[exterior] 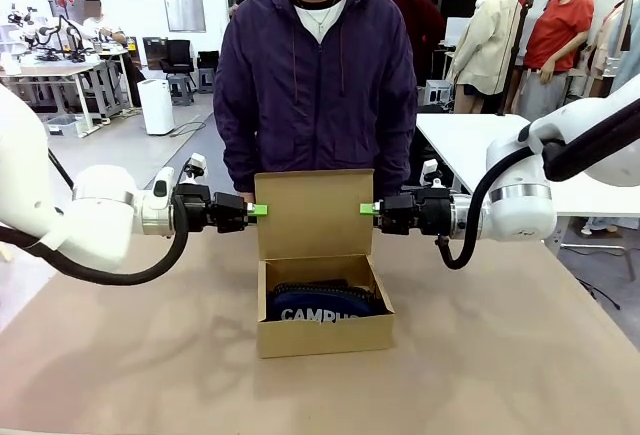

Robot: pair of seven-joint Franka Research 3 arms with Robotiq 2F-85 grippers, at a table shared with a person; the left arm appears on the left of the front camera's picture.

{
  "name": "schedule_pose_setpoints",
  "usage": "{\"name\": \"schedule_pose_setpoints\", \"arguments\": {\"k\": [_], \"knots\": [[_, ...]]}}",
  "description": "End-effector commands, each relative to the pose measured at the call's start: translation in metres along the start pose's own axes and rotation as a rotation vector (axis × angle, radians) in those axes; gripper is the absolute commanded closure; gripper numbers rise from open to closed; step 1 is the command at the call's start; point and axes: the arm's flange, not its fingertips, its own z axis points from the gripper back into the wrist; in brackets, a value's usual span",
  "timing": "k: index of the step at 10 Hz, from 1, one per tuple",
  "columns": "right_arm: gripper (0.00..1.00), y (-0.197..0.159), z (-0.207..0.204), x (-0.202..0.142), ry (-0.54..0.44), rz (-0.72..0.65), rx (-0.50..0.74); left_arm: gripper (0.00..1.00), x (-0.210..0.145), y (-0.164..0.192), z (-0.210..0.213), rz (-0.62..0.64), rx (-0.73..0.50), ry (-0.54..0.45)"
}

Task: Pack the items into the box.
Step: Close the Mailer Box.

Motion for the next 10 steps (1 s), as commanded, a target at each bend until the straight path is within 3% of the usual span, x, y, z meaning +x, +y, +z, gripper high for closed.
{"name": "schedule_pose_setpoints", "arguments": {"k": [1,2,3,7,8,9,10], "knots": [[0.36,-0.004,-0.001,-0.016,-0.064,0.101,-0.007,0.57,-0.017,-0.009,0.000,-0.168,0.004,-0.039],[0.36,-0.006,-0.001,-0.020,-0.079,0.111,-0.046,0.57,-0.019,-0.013,0.002,-0.217,0.000,-0.107],[0.36,-0.003,0.001,-0.006,-0.016,0.042,-0.001,0.57,-0.004,-0.003,0.000,-0.079,0.003,-0.004],[0.36,-0.003,0.001,-0.006,-0.016,0.042,-0.001,0.57,-0.004,-0.003,0.000,-0.079,0.003,-0.004],[0.36,-0.007,0.002,-0.012,-0.030,0.063,-0.008,0.57,-0.004,-0.003,0.000,-0.079,0.003,-0.004],[0.36,0.001,-0.002,-0.013,-0.024,0.179,0.006,0.57,-0.010,-0.001,0.001,-0.084,0.004,-0.021],[0.36,0.004,-0.004,-0.015,-0.058,0.275,0.023,0.57,-0.008,-0.010,0.000,-0.181,0.003,-0.066]]}}
